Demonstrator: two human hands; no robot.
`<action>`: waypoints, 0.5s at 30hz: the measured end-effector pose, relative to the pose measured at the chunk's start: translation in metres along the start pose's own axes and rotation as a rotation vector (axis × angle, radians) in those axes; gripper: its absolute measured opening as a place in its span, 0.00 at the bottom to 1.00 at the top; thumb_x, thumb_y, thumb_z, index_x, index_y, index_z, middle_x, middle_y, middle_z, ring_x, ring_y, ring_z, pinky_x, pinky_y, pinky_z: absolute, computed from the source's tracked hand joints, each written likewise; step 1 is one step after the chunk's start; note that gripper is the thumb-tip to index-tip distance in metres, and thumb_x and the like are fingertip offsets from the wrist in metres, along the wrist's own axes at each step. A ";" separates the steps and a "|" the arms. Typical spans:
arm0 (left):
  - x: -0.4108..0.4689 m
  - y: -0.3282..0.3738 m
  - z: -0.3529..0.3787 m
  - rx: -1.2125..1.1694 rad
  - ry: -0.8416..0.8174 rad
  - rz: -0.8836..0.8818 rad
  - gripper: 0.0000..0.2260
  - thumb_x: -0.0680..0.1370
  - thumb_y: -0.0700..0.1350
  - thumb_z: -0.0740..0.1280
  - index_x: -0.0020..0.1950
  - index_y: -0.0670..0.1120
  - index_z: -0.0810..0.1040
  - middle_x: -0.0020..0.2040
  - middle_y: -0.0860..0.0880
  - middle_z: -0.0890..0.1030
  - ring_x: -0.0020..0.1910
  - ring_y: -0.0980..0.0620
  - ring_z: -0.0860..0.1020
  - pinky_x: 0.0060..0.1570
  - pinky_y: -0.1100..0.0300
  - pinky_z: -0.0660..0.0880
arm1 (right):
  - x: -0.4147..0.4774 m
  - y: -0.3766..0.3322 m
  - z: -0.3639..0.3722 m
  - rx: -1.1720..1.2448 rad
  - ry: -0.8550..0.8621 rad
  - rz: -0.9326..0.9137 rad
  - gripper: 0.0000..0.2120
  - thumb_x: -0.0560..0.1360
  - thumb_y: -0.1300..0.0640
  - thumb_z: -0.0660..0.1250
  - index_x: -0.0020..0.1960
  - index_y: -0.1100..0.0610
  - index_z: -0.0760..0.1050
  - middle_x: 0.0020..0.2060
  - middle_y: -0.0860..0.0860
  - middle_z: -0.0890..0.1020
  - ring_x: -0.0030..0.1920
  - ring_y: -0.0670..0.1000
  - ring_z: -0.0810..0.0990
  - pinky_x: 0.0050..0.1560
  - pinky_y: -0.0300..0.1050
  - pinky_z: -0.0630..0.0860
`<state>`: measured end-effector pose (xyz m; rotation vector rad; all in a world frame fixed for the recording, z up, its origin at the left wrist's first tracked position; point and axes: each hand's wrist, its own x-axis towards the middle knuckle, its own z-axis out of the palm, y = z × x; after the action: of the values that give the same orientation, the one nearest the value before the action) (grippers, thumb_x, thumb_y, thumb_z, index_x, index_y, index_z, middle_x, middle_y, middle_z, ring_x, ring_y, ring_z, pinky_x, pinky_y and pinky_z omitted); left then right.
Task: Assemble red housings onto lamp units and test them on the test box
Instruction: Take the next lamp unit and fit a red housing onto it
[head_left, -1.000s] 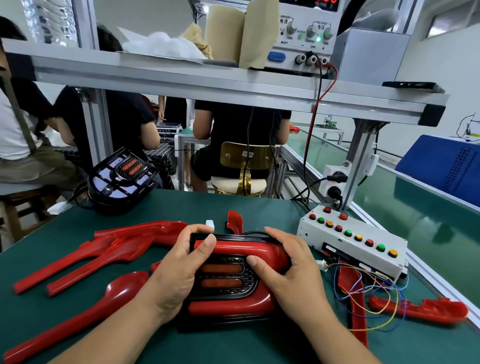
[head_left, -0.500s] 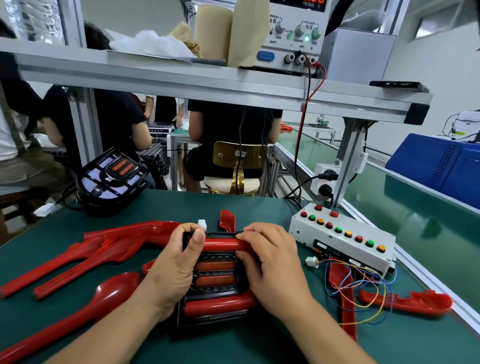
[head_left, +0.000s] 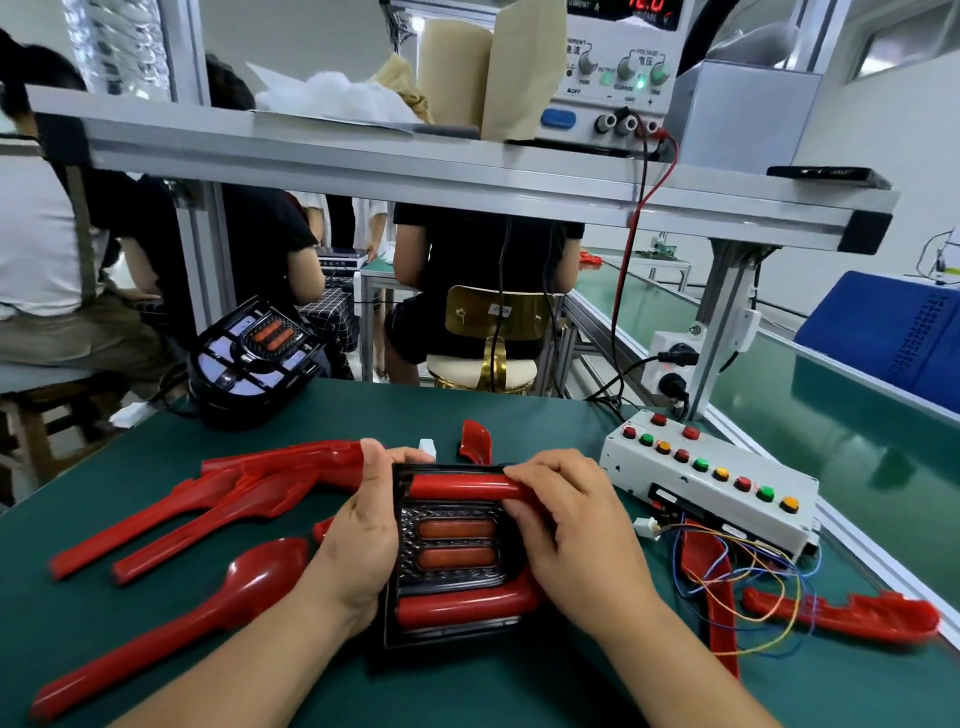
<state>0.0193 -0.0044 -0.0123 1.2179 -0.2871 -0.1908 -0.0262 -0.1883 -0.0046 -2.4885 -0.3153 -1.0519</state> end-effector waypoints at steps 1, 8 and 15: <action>0.001 -0.001 -0.001 -0.011 -0.001 -0.005 0.38 0.64 0.75 0.55 0.58 0.46 0.74 0.44 0.41 0.85 0.43 0.41 0.85 0.36 0.50 0.81 | -0.001 0.002 0.001 0.015 0.000 0.001 0.10 0.74 0.58 0.71 0.56 0.54 0.81 0.50 0.47 0.78 0.51 0.49 0.76 0.52 0.44 0.76; 0.004 -0.002 -0.002 -0.015 -0.014 -0.001 0.35 0.65 0.75 0.54 0.55 0.48 0.76 0.44 0.42 0.85 0.45 0.42 0.85 0.37 0.51 0.81 | -0.001 0.006 0.012 0.124 0.074 0.001 0.12 0.73 0.58 0.72 0.56 0.53 0.83 0.48 0.45 0.76 0.51 0.47 0.75 0.55 0.29 0.68; 0.004 0.000 -0.001 0.092 -0.007 0.039 0.24 0.69 0.69 0.62 0.51 0.52 0.77 0.44 0.44 0.85 0.44 0.43 0.85 0.40 0.50 0.81 | 0.000 0.004 0.011 0.204 0.047 0.103 0.12 0.74 0.51 0.71 0.57 0.41 0.82 0.54 0.43 0.73 0.58 0.50 0.73 0.60 0.58 0.73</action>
<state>0.0232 -0.0043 -0.0123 1.3013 -0.3286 -0.1490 -0.0177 -0.1868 -0.0127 -2.2705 -0.2634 -0.9831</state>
